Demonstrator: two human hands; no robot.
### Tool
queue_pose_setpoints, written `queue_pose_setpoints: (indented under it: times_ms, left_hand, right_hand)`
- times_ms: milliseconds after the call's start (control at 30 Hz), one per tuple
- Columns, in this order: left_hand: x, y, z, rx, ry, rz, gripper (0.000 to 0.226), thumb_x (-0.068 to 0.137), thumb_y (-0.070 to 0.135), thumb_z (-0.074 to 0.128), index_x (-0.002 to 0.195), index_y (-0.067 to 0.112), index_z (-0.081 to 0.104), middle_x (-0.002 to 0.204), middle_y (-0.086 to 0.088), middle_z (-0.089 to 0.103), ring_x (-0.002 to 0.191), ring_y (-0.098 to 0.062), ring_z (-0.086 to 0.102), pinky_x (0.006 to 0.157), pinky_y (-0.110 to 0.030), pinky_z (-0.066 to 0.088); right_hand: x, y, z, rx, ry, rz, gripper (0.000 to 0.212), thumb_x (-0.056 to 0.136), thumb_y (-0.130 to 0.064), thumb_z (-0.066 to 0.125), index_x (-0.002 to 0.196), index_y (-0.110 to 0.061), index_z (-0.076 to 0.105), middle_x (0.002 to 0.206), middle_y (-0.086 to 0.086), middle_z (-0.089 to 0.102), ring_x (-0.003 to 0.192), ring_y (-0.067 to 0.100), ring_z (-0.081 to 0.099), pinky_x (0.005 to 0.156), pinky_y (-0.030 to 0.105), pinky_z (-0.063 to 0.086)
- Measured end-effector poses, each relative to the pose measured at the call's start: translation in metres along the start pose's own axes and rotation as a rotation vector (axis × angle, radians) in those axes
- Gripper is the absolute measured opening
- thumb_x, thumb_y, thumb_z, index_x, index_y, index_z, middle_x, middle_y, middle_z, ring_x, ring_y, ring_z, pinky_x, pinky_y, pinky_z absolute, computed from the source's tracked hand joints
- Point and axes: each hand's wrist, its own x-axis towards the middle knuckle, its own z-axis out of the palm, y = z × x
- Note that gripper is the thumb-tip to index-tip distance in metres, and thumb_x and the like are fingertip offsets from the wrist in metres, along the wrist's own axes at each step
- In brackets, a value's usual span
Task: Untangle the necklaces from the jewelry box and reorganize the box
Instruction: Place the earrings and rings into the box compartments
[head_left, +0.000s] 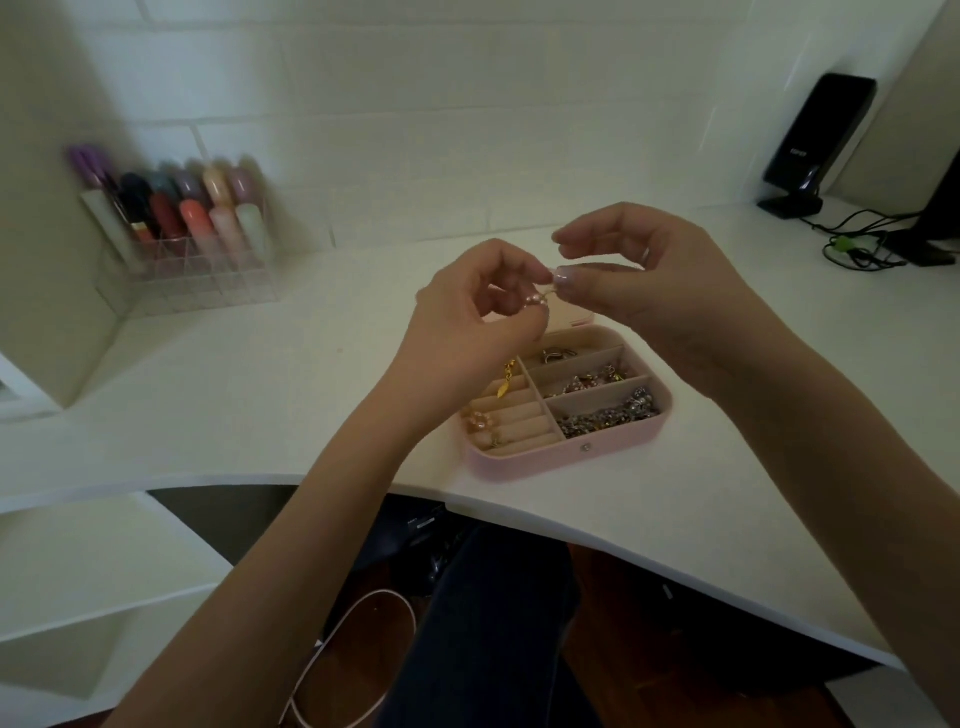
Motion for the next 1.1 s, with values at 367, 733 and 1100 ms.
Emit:
queue_pose_setpoints:
  times_ms: [367,733,1100]
  left_hand:
    - [-0.006,-0.014,0.009,0.391,0.198,0.395,0.015,0.082,0.019,0.072,0.092,0.011,0.065,0.092,0.009,0.061,0.089,-0.011,0.06,0.075,-0.036,0.054]
    - [-0.007,-0.019,0.011,0.662,0.303,0.72,0.005,0.084,0.009,0.067,0.084,0.004,0.067,0.084,-0.008,0.067,0.08,-0.026,0.059,0.063,-0.043,0.049]
    - [-0.003,0.001,-0.001,0.091,0.286,0.077,0.008,0.084,0.023,0.07,0.077,0.02,0.067,0.077,0.011,0.066,0.08,-0.001,0.061,0.067,-0.015,0.046]
  right_hand:
    - [-0.004,-0.001,0.011,0.173,-0.001,0.13,0.018,0.079,0.003,0.069,0.091,-0.01,0.066,0.093,0.008,0.06,0.082,0.016,0.064,0.074,0.023,0.057]
    - [-0.007,0.0,0.019,0.215,0.06,0.147,0.014,0.085,0.005,0.063,0.093,-0.006,0.066,0.089,0.007,0.063,0.076,0.01,0.065,0.076,0.019,0.056]
    - [-0.019,0.008,0.022,0.157,-0.146,0.174,0.016,0.093,-0.02,0.058,0.105,-0.013,0.067,0.084,0.005,0.073,0.083,0.016,0.071,0.088,0.037,0.055]
